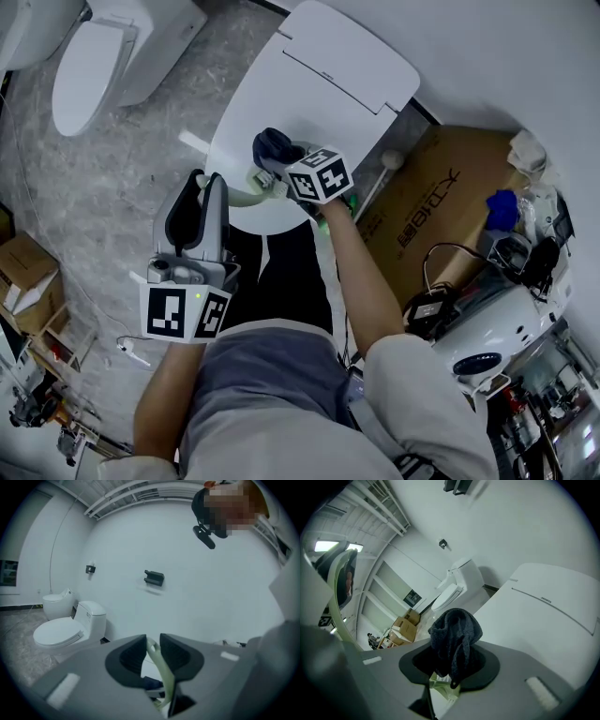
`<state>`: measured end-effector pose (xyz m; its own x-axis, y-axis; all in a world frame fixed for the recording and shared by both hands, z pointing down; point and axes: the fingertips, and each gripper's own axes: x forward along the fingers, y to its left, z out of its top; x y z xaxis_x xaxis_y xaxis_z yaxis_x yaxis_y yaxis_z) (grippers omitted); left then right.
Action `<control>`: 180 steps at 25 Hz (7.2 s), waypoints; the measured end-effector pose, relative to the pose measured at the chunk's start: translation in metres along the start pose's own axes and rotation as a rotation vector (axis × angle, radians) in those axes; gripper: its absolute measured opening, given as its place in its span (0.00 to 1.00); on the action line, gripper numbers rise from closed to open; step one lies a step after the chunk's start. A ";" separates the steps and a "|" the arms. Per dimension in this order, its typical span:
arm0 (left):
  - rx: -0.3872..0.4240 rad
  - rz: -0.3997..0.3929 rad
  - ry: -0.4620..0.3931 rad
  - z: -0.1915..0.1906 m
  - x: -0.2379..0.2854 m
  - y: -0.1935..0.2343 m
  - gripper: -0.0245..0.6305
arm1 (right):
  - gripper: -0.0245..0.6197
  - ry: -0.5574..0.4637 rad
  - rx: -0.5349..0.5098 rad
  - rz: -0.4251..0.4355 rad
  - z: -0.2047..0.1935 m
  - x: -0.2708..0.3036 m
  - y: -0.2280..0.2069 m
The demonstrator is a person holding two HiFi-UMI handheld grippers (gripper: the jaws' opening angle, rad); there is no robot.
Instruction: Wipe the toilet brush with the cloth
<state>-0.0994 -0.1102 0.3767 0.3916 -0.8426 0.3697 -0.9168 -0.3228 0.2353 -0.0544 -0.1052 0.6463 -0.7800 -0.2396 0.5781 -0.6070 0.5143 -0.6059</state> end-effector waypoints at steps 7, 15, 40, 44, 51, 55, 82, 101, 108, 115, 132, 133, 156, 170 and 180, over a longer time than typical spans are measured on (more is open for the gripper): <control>0.000 0.003 -0.001 0.000 -0.001 0.001 0.04 | 0.21 -0.025 0.014 -0.018 -0.004 -0.015 -0.005; -0.003 0.003 -0.003 -0.001 -0.002 0.003 0.04 | 0.21 -0.032 0.014 -0.041 -0.014 -0.029 -0.005; 0.006 0.013 -0.005 0.000 -0.001 0.000 0.04 | 0.19 -0.009 0.074 -0.112 -0.055 -0.073 -0.028; 0.007 0.016 -0.006 0.000 -0.001 0.000 0.04 | 0.19 0.007 0.059 -0.133 -0.056 -0.072 -0.033; 0.010 0.018 -0.005 -0.001 -0.001 0.000 0.04 | 0.19 0.021 0.088 -0.182 -0.062 -0.062 -0.048; 0.012 0.020 -0.006 0.000 -0.001 0.000 0.04 | 0.19 0.045 0.121 -0.218 -0.073 -0.052 -0.059; 0.002 0.021 -0.022 -0.002 -0.002 -0.001 0.04 | 0.19 -0.001 0.414 -0.390 -0.136 -0.040 -0.087; 0.025 -0.049 -0.046 0.000 -0.001 -0.003 0.04 | 0.19 -0.104 0.584 -0.455 -0.176 -0.033 -0.050; 0.025 -0.104 -0.045 -0.002 -0.001 -0.001 0.04 | 0.19 -0.304 0.820 -0.510 -0.191 -0.026 -0.039; 0.049 -0.183 -0.048 -0.003 -0.003 -0.004 0.04 | 0.19 -0.469 0.999 -0.549 -0.201 -0.019 -0.023; 0.070 -0.249 -0.047 -0.006 -0.011 -0.005 0.04 | 0.19 -0.732 1.343 -0.478 -0.214 0.018 0.021; 0.070 -0.250 -0.047 -0.006 -0.011 -0.005 0.04 | 0.19 -0.750 1.365 -0.460 -0.212 0.023 0.024; 0.074 -0.247 -0.049 -0.008 -0.016 -0.001 0.04 | 0.19 -1.155 1.706 -0.123 -0.157 0.065 0.040; 0.086 -0.250 -0.044 -0.008 -0.014 -0.002 0.04 | 0.19 -1.068 1.525 0.019 -0.113 0.051 0.066; 0.088 -0.251 -0.037 -0.004 -0.012 -0.004 0.04 | 0.19 -0.960 1.337 0.026 -0.088 0.045 0.083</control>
<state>-0.1001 -0.0966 0.3747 0.6062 -0.7459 0.2761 -0.7950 -0.5587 0.2361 -0.1264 -0.0009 0.6707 -0.2855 -0.8961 0.3400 0.1114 -0.3833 -0.9169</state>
